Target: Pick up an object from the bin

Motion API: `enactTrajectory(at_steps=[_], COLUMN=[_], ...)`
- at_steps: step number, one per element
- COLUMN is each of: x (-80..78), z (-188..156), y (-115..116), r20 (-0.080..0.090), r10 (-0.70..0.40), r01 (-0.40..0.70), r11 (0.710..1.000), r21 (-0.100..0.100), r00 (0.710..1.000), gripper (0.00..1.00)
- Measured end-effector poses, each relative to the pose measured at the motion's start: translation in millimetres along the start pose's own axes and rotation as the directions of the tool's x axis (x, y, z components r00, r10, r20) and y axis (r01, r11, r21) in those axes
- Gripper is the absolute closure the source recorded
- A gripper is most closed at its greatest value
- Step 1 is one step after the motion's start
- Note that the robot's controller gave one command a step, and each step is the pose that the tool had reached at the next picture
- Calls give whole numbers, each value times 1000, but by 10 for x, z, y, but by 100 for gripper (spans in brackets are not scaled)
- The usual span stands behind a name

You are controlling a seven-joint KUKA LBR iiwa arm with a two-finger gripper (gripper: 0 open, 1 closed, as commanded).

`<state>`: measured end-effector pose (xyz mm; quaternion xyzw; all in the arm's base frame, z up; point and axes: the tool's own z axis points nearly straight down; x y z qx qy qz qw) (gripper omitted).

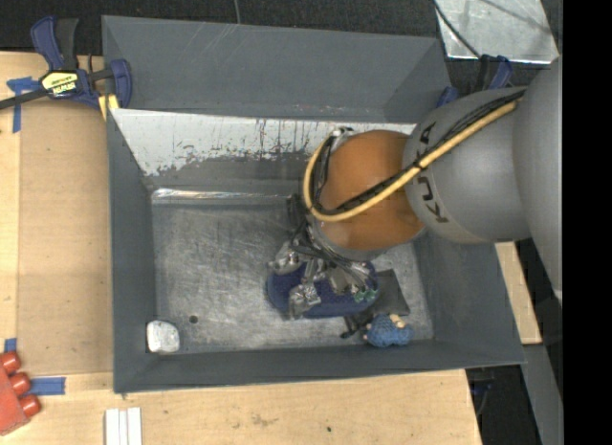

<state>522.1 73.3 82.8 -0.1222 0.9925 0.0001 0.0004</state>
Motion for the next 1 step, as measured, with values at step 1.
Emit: enactTrajectory(at_steps=[1], x=[18], z=[-1396], y=[-106], r20=[10], r10=[-25], r01=[25], r11=[1000], r21=[2], r00=[1000], gripper=[100])
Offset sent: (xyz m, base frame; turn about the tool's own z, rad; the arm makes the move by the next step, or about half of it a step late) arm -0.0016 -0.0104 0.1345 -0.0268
